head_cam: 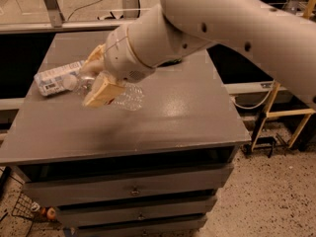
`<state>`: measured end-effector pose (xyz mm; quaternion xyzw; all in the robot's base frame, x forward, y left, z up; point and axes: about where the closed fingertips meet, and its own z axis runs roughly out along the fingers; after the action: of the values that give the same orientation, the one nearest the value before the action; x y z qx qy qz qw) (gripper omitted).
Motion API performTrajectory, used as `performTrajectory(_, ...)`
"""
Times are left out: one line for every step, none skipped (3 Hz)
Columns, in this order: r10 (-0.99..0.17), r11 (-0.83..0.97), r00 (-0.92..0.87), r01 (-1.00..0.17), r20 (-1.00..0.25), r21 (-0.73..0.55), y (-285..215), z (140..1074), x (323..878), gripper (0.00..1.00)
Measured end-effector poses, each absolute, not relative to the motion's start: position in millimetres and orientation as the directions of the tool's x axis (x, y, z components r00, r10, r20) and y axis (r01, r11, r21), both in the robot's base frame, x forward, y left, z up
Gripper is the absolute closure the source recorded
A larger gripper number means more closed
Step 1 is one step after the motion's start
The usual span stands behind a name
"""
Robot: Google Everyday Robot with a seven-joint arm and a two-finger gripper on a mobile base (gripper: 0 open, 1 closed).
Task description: Place water bottle upright
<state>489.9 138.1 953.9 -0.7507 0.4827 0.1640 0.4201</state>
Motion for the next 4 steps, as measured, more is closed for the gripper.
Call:
performTrajectory(-0.496,-0.012,0.44,-0.865,-0.748,-0.501,109,972,501,1.0)
performTrajectory(-0.498,-0.017,0.443,-0.865,-0.746,-0.502,111,972,500,1.0)
performTrajectory(-0.459,0.048,0.398,-0.882,-0.794,-0.469,103,979,509,1.0)
performTrajectory(-0.362,0.12,0.315,-0.918,-0.877,-0.379,94,990,533,1.0)
